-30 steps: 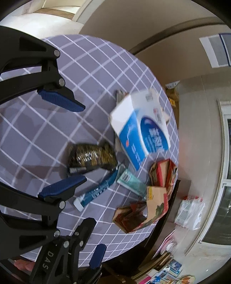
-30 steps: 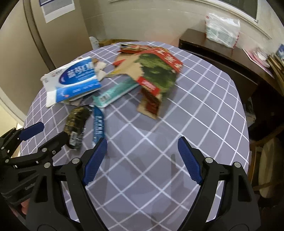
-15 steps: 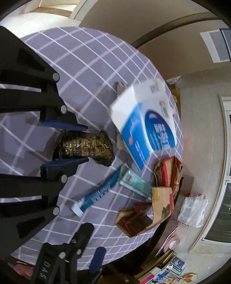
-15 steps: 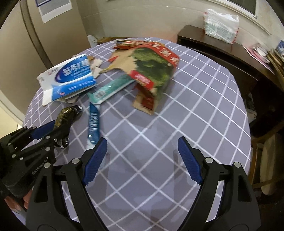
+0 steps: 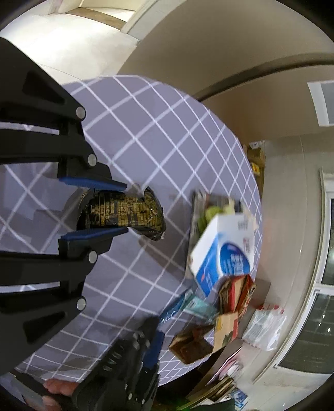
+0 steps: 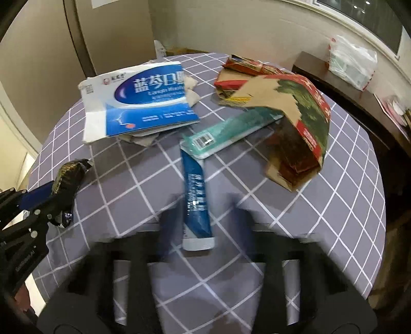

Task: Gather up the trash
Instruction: 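Grasp the dark snack bag with the left tool while the right tool grasps the blue toothpaste tube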

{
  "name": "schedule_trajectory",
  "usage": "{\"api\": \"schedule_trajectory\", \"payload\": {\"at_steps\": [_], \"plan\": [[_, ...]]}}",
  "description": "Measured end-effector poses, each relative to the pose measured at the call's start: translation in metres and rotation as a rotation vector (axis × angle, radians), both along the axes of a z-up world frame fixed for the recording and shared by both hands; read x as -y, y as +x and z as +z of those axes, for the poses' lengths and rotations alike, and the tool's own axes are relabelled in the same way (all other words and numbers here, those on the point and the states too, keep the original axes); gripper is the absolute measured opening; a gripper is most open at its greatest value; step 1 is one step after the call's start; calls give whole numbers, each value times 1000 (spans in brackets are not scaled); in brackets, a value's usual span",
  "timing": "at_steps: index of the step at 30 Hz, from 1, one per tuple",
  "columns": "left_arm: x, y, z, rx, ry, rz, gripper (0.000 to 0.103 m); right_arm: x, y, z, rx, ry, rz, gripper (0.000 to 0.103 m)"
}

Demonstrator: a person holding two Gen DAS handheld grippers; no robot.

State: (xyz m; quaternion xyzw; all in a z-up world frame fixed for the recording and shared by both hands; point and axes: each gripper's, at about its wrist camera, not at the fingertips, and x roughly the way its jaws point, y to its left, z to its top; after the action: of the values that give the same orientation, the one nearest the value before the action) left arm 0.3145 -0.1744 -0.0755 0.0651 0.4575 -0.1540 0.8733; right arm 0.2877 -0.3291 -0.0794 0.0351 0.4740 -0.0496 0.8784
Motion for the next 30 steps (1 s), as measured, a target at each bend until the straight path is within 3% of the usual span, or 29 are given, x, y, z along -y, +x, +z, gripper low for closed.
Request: {"api": "schedule_trajectory", "payload": {"at_steps": [20,30], "plan": [[-59,-15,11,33,-21,109,27,-69,-23,18,24,24,158,13],[-118,-26,16,45,-31,223,27,-119,-15,22,22,31,261,14]]}}
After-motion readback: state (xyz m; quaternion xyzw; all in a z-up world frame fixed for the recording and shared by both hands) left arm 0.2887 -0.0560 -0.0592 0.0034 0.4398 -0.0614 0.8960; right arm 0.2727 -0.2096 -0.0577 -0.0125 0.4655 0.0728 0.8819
